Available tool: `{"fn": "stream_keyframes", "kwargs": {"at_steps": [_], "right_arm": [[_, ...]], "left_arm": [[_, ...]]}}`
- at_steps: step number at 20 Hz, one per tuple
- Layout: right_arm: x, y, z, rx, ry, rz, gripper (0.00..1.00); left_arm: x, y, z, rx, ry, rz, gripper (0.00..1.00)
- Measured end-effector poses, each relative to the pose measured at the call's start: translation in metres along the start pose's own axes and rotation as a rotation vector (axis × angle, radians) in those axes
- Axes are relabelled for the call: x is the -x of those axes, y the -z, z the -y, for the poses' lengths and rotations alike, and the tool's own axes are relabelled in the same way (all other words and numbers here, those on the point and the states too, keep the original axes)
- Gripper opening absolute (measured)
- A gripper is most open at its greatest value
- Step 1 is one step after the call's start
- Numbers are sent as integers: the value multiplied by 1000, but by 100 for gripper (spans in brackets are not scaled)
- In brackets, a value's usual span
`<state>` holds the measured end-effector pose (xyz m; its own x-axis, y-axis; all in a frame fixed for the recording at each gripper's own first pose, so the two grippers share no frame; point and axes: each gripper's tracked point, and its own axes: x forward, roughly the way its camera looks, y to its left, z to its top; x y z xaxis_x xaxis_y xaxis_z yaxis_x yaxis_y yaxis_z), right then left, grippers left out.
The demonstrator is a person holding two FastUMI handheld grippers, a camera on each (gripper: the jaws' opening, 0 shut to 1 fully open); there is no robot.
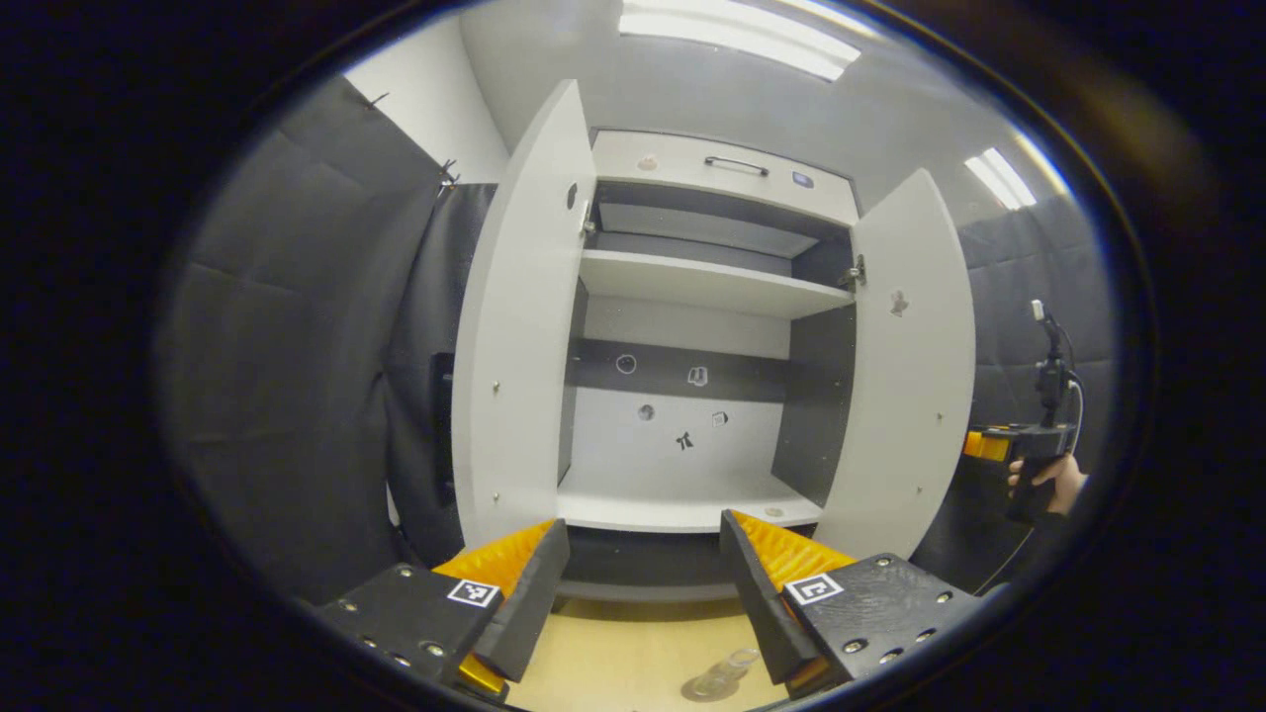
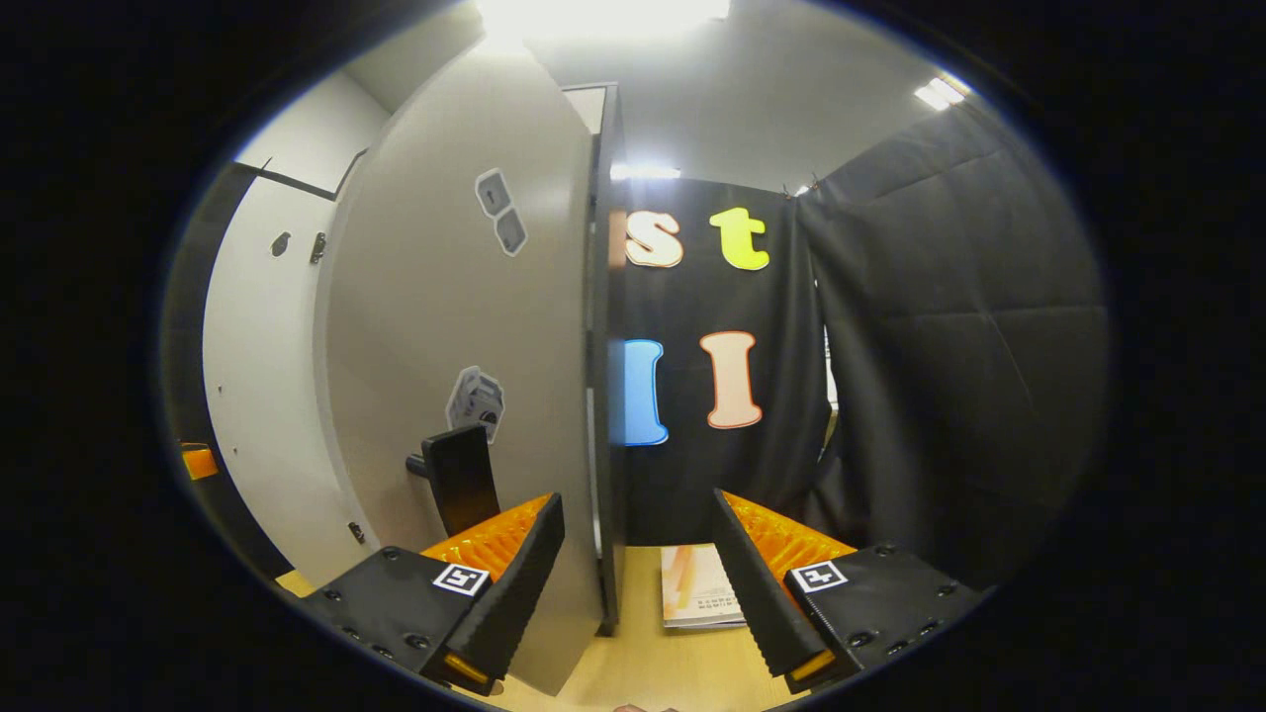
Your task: Grasp the bottle in the cabinet with the left hand and place it on the coaster, then close the right door with the right hand and the left door with the left hand.
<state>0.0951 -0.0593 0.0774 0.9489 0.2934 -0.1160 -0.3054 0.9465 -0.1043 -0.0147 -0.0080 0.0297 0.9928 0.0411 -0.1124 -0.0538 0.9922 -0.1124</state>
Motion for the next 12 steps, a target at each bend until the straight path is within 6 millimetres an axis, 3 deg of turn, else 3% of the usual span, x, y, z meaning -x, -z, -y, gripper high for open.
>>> {"fn": "stream_keyframes", "kwargs": {"at_steps": [1, 5, 6, 9, 10, 11, 12], "right_arm": [[-2, 0, -9, 2, -11, 1, 90], [-12, -1, -43, 10, -47, 12, 90], [-15, -1, -52, 9, -58, 12, 90], [-25, -1, -84, 15, -99, 16, 90], [-31, 0, -94, 23, -106, 16, 95], [-32, 1, -103, 34, -115, 19, 95], [-33, 1, -113, 34, -130, 21, 95]], "left_arm": [[1, 0, -4, -2, -6, 0, 89], [7, 0, -22, -8, -28, -1, 89], [9, 1, -27, -8, -33, 0, 96], [13, -3, -45, -24, -55, 8, 89], [15, -5, -52, -31, -66, 13, 89], [16, -5, -59, -35, -75, 16, 95], [19, -5, -66, -35, -83, 18, 95]]}}
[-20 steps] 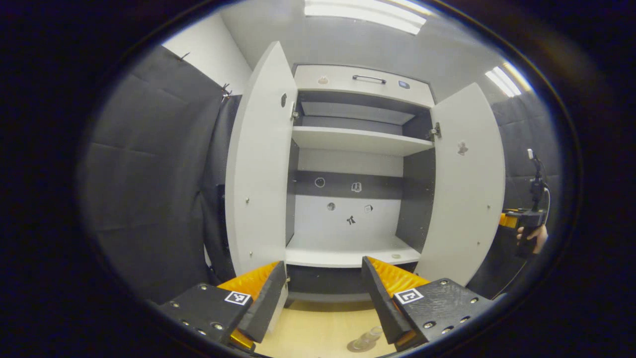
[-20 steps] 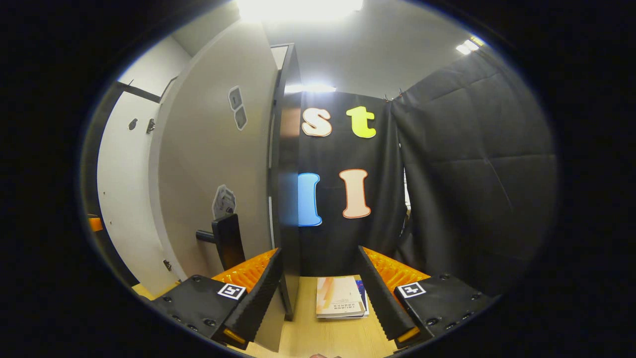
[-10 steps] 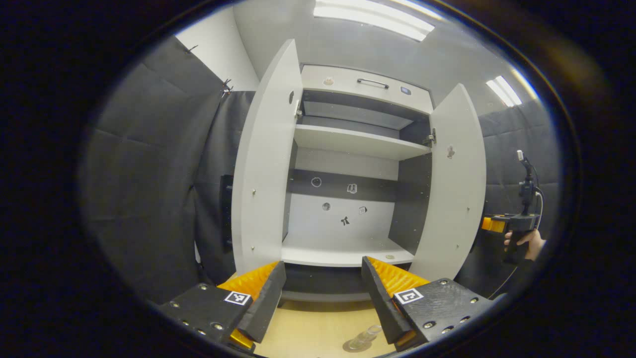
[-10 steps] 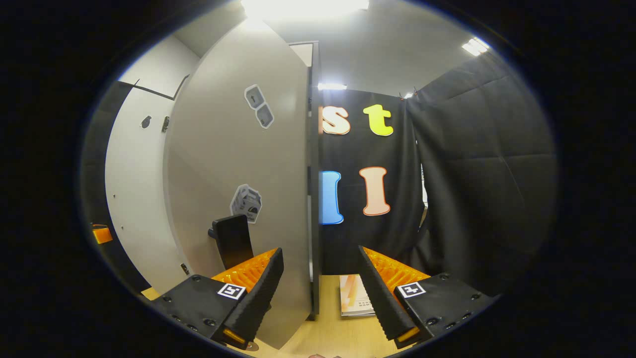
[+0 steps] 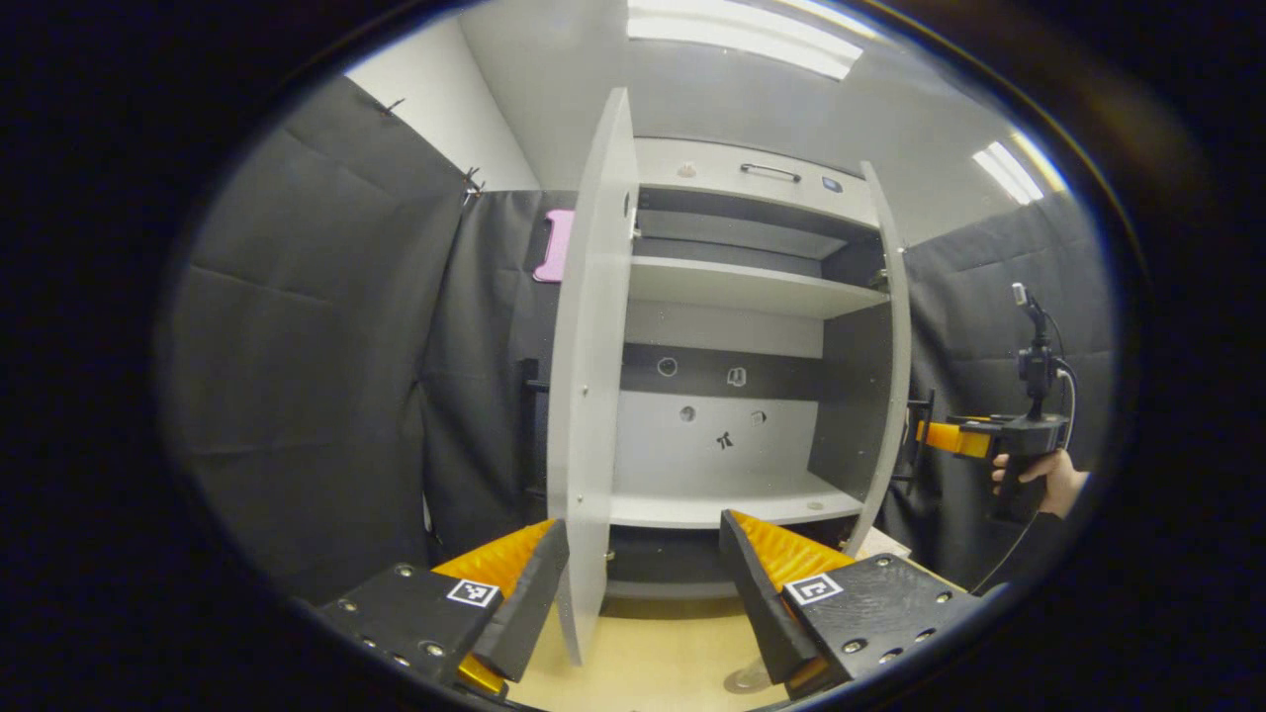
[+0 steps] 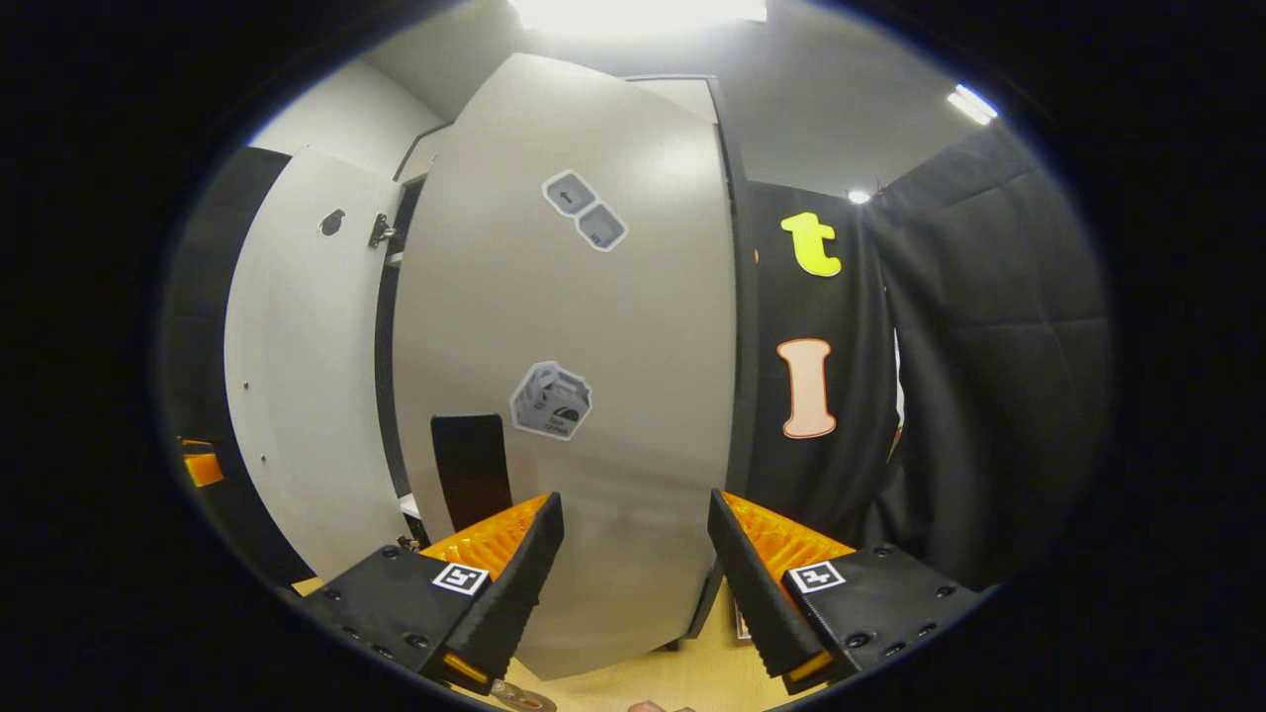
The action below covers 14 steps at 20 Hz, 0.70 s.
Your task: Grasp the bottle in the cabinet with the left hand and place it on the coaster, then close the right door with the right hand and the left door with the left hand.
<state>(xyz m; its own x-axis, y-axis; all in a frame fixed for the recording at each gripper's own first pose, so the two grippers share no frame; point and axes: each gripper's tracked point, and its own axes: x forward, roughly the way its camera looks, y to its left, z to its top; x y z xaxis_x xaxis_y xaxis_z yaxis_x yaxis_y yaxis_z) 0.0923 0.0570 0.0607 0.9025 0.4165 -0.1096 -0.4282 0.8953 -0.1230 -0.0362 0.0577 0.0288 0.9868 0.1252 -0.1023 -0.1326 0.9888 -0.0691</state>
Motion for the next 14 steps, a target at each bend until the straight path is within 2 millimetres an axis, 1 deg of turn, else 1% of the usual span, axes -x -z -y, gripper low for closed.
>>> {"fn": "stream_keyframes", "kwargs": {"at_steps": [1, 3, 4, 5, 7, 8, 9, 10, 14], "right_arm": [[-1, 2, -7, -2, -10, 4, 96], [1, 6, -17, 5, -17, 4, 97], [2, 7, -19, 14, -8, 5, 97], [2, 10, -20, 20, 1, 2, 95], [3, 19, -24, 8, 6, -23, 95], [5, 22, -26, -4, 7, -30, 92], [7, 25, -27, -14, 13, -36, 92], [9, 29, -26, -19, 21, -43, 95], [19, 44, -27, -33, 44, -76, 95]], "left_arm": [[2, 2, -8, 2, -10, 1, 89], [5, 5, -29, 10, -29, 3, 88], [5, 5, -38, 15, -38, 4, 89], [5, 5, -49, 19, -49, 5, 89], [3, 5, -69, 32, -72, 4, 88], [1, 5, -80, 42, -80, 5, 89], [-1, 4, -91, 53, -86, 7, 89], [-2, 2, -102, 62, -91, 9, 88], [-12, 1, -143, 49, -115, 8, 89]]}}
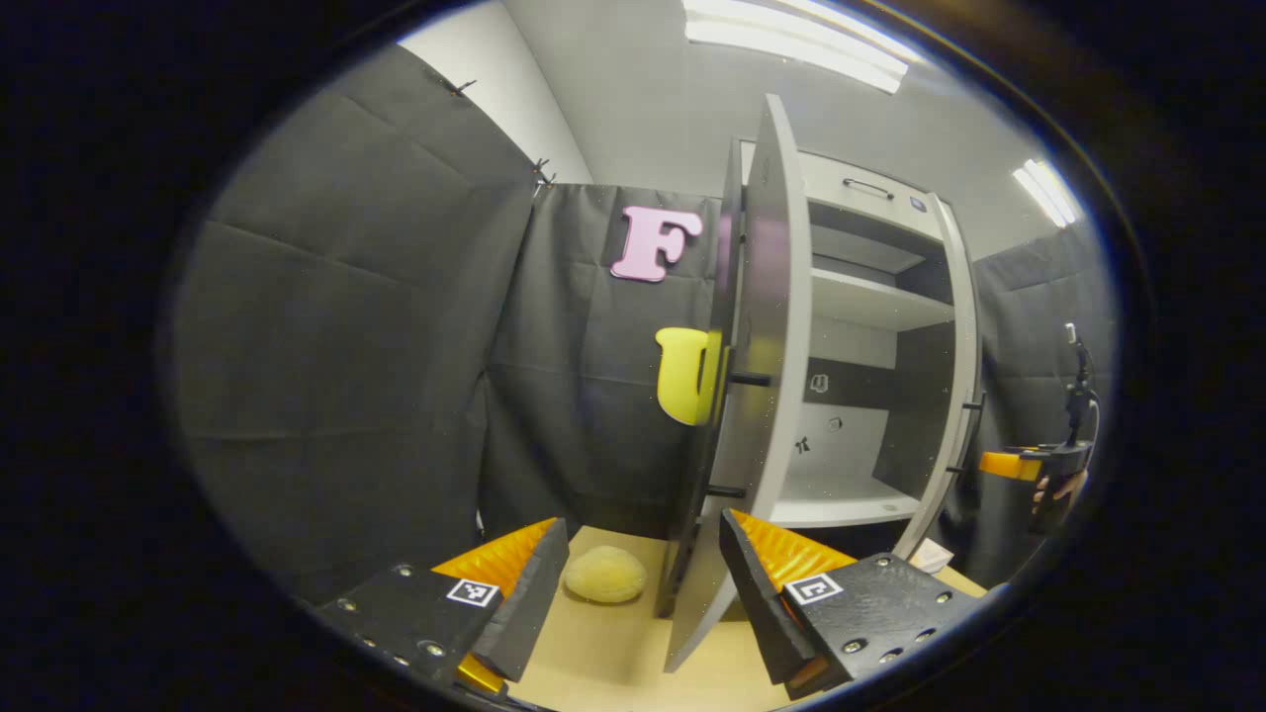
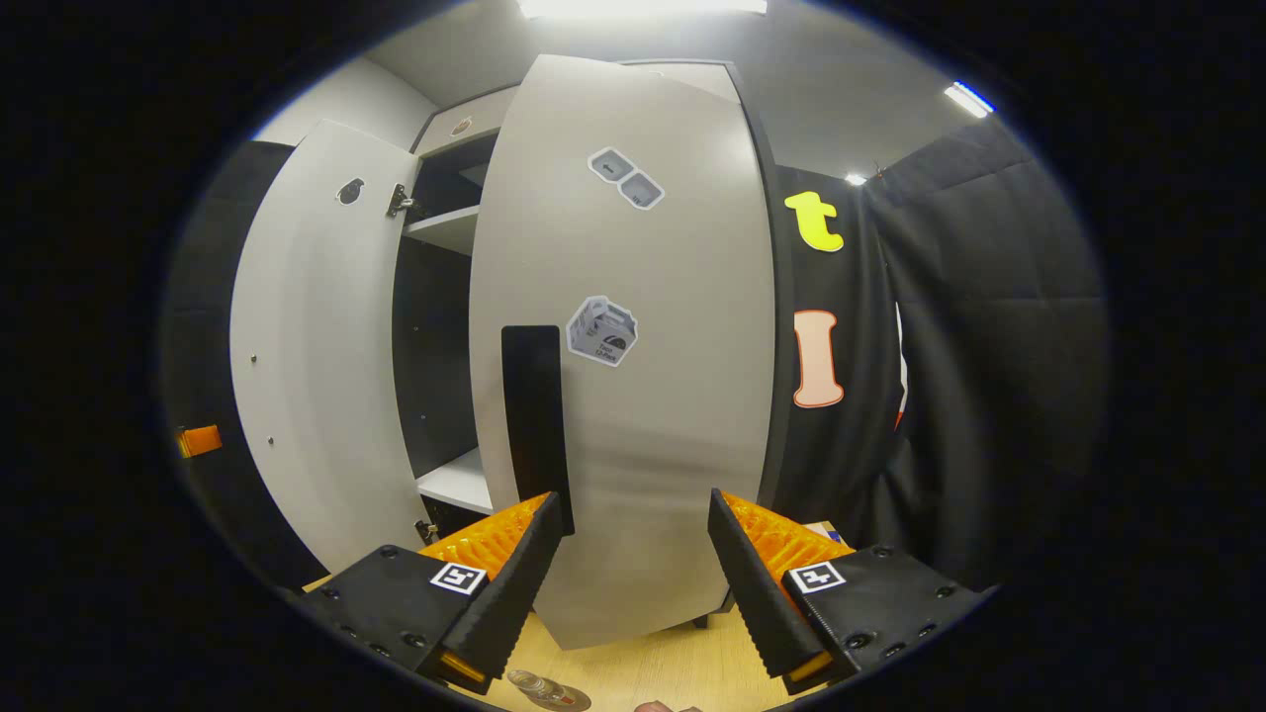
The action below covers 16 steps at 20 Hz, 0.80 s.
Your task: Grasp the bottle in the cabinet with the left hand and place it on the coaster, then close the right door with the right hand and the left door with the left hand.
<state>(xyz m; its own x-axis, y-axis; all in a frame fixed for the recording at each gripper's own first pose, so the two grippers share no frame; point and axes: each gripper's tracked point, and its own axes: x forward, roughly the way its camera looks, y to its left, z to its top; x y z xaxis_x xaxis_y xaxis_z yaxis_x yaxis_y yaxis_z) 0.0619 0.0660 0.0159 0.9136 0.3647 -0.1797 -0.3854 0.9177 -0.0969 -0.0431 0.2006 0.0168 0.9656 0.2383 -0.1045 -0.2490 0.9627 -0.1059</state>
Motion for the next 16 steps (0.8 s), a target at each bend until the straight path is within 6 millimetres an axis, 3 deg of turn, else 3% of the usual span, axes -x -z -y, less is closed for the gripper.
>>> {"fn": "stream_keyframes", "kwargs": {"at_steps": [6, 8, 16], "right_arm": [[8, 25, -1, -8, 23, -48, 95], [11, 34, -1, -15, 34, -58, 95], [30, 89, 12, -70, 89, -150, 92]], "left_arm": [[-26, -21, -38, -22, -14, 37, 92], [-39, -31, -47, -56, -4, 35, 89], [-83, -49, -30, -92, 126, 10, 89]]}}
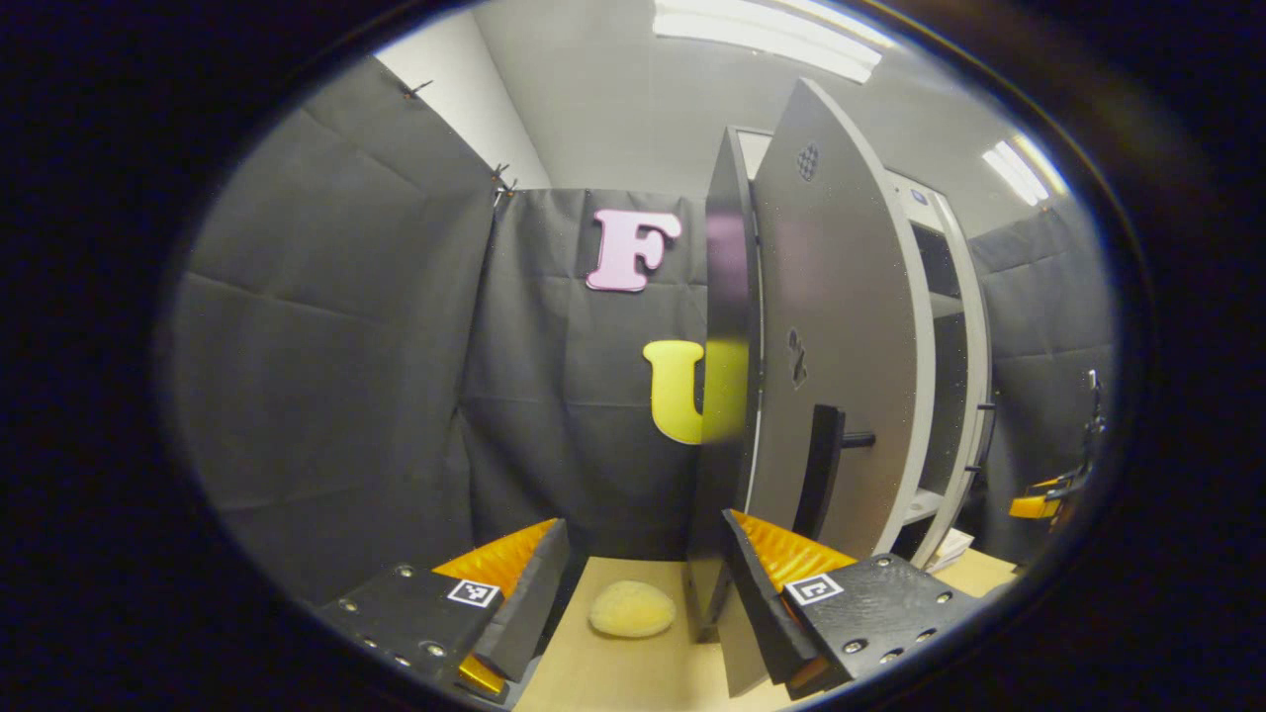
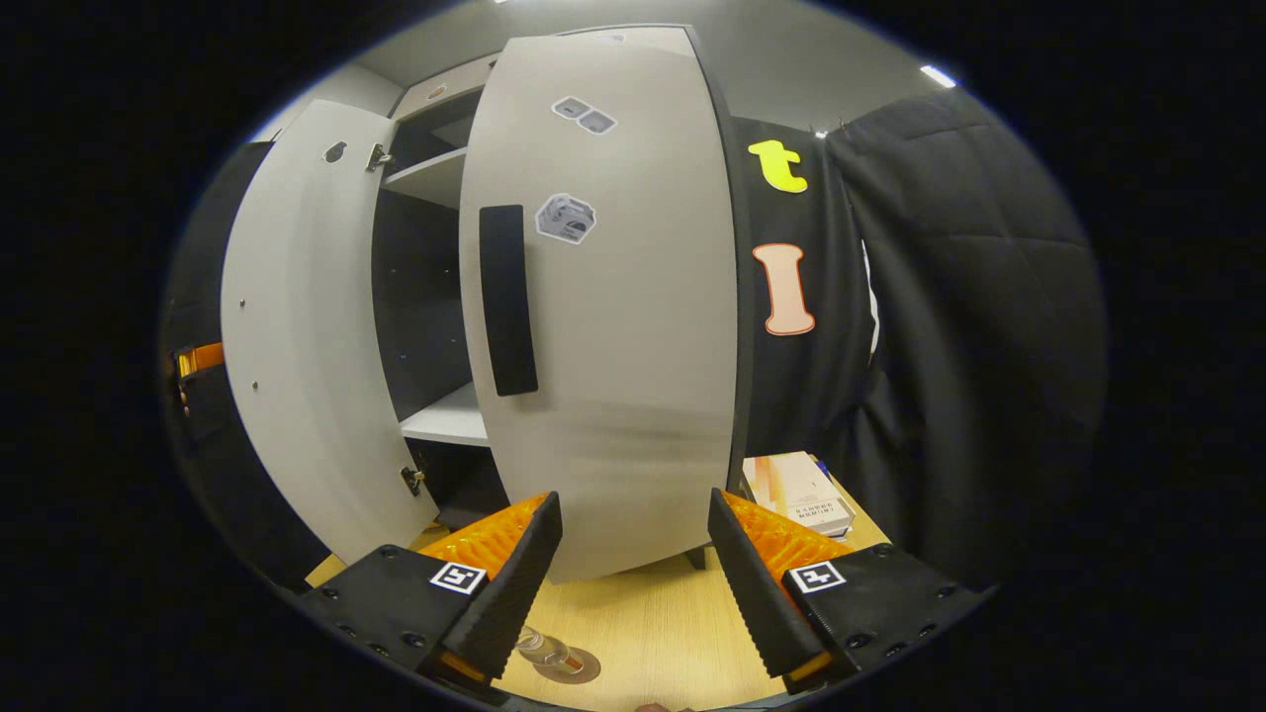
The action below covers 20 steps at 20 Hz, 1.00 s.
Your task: Grasp the bottle in the cabinet with the left hand and place it on the coaster, then close the right door with the right hand and the left door with the left hand.
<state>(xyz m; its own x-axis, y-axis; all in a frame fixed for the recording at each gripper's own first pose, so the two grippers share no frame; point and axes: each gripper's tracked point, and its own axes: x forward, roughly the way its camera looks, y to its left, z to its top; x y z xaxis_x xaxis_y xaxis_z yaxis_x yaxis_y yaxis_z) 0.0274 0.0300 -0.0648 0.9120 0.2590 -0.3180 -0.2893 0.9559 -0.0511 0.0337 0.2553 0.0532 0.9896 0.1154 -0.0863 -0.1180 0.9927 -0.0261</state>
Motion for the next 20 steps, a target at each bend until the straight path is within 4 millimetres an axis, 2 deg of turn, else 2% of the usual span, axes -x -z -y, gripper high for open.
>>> {"fn": "stream_keyframes", "kwargs": {"at_steps": [6, 7, 8, 10, 11, 12, 14, 15, 16, 17, 19, 20], "right_arm": [[10, 24, 23, -61, 62, -27, 92], [11, 27, 27, -67, 70, -27, 95], [13, 29, 31, -71, 79, -31, 95], [15, 33, 37, -75, 94, -39, 95], [17, 37, 41, -76, 103, -50, 92], [18, 39, 44, -77, 107, -56, 95], [18, 40, 49, -81, 108, -65, 95], [18, 41, 50, -84, 107, -67, 95], [18, 40, 52, -87, 106, -67, 95], [18, 40, 53, -89, 104, -65, 95], [19, 38, 55, -88, 97, -63, 95], [18, 38, 56, -85, 93, -64, 95]], "left_arm": [[-38, -17, 18, -29, 73, 13, 89], [-41, -14, 24, -29, 83, 13, 89], [-41, -12, 31, -27, 97, 8, 89], [-44, -12, 30, -52, 80, -2, 89], [-43, -11, 31, -68, 72, -11, 89], [-40, -11, 34, -69, 65, -10, 95], [-38, -9, 41, -63, 59, -20, 95], [-38, -11, 41, -66, 59, -25, 89], [-37, -12, 42, -69, 60, -29, 89], [-37, -13, 46, -68, 59, -33, 95], [-40, -12, 58, -68, 55, -36, 95], [-41, -12, 64, -69, 54, -37, 88]]}}
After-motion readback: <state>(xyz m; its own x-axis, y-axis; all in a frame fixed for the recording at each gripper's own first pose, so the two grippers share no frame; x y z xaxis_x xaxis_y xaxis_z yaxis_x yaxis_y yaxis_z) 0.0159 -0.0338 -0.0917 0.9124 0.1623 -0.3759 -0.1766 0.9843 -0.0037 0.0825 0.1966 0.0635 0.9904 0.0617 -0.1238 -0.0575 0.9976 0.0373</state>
